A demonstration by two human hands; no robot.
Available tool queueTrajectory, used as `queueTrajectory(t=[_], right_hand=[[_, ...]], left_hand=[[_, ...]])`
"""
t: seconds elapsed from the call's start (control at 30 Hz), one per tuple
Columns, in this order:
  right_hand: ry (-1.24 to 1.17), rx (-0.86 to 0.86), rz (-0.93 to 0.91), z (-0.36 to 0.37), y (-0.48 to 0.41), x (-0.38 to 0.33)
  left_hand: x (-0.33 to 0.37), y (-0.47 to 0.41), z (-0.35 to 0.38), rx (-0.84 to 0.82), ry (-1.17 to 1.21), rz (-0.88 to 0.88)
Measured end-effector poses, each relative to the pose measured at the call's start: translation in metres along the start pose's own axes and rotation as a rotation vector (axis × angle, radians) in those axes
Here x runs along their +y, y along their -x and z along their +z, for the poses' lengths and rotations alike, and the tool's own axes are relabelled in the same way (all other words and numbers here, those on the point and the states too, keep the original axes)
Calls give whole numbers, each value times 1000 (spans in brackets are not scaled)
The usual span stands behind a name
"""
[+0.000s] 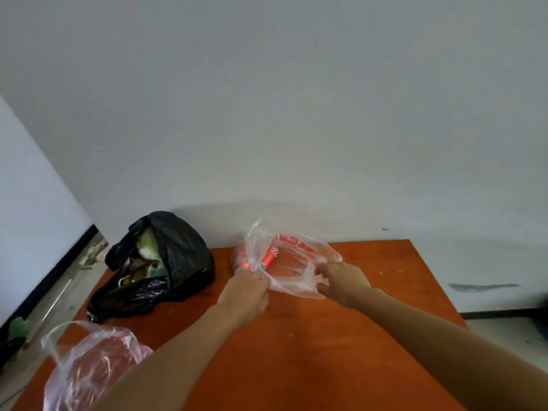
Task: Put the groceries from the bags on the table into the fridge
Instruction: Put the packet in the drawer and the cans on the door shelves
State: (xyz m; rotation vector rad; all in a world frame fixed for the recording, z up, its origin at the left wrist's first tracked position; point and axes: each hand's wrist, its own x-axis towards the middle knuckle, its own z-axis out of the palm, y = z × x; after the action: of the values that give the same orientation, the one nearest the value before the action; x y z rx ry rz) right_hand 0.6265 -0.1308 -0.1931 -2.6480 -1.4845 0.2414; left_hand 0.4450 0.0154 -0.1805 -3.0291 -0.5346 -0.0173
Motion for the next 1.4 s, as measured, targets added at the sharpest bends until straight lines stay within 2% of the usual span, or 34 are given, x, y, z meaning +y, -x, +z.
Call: queueTrajectory(t=[0.2, 0.33, 0.47, 0.53, 0.6, 0.67, 0.77, 0.87, 1.07, 1.13, 1.17, 1.23, 1.4], right_hand=[[22, -40, 128, 17, -72, 0], [48, -95, 132, 31, -125, -6], [120, -174, 53, 54, -176, -20], [225, -197, -78, 72, -203, -27], [367, -193, -254, 87, -231, -36], [415, -197, -337, 100, -257, -47], [443, -221, -431, 119, -284, -62], [499, -236, -454, 142, -301, -63], [568, -339, -446, 169, -316, -56], [422, -409, -490, 171, -313, -52], [272, -358, -500, 165, -310, -52], [-22, -282, -405, 160, -302, -49], [-288, -112, -205, 111, -270, -42]], left_hand=[[-37, -98, 43, -166, -138, 333], [-71, -154, 85, -223, -202, 491], [-114, -191, 124, -297, -247, 474], [-139, -206, 139, -312, -256, 454], [-166, -216, 152, -241, -168, 453], [-192, -220, 158, -182, -23, 409], [-217, -219, 164, -45, -48, 500], [-228, -216, 177, -50, -19, 506], [-233, -208, 196, -182, 82, 376], [-233, -208, 197, -202, 80, 349], [-231, -209, 196, -210, 81, 341], [-229, -210, 195, -216, 77, 340], [-219, -216, 186, -262, 74, 389]])
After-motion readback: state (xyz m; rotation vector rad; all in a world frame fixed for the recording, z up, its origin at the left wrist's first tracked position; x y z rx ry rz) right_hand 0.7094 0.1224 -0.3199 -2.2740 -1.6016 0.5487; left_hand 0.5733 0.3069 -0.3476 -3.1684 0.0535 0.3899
